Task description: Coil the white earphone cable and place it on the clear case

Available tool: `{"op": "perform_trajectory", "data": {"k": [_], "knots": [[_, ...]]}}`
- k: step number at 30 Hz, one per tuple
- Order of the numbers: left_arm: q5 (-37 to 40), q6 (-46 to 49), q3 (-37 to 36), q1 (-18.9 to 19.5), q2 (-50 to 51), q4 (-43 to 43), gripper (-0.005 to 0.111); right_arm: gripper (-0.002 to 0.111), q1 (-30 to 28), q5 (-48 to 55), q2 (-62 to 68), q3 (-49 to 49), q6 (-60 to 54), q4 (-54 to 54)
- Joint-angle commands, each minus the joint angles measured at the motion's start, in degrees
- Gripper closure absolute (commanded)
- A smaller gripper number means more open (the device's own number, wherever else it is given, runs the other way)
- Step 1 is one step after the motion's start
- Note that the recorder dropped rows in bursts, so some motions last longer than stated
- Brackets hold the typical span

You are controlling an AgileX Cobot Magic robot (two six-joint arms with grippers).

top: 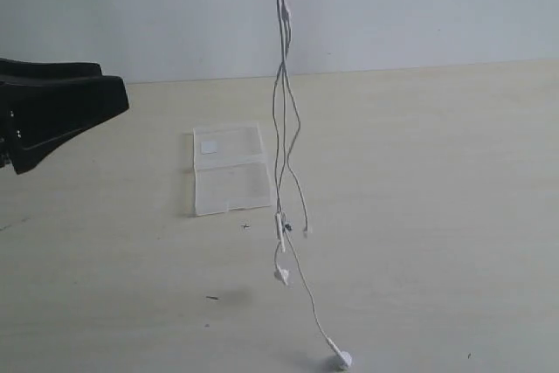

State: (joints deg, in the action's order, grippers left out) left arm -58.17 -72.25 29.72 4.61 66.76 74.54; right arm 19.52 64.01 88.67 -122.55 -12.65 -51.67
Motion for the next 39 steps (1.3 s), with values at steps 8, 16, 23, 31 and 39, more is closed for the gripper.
{"op": "perform_trajectory", "data": {"k": [8,16,23,31,39], "knots": [[-1.10,8.76,0.45,-4.66,6.00,-6.75,0.041,0.108,-0.25,0.14,1.29,-0.28,0.08,-5.88],[-0.75,18.49,0.45,-13.86,8.79,-11.52,0.041,0.108,-0.25,-0.31,1.29,-2.45,-0.03,-6.65],[-0.75,24.80,0.45,-19.21,10.66,-17.10,0.041,0.108,-0.25,-0.75,1.29,-3.67,0.31,-6.77],[-0.75,25.32,4.79,-24.75,15.34,-17.46,0.041,0.108,-0.25,-0.75,1.29,-3.67,0.31,-6.77],[3.65,25.42,10.35,-28.68,19.63,-20.32,0.041,0.108,-0.25,-0.75,1.29,-3.67,0.31,-6.77]]}}
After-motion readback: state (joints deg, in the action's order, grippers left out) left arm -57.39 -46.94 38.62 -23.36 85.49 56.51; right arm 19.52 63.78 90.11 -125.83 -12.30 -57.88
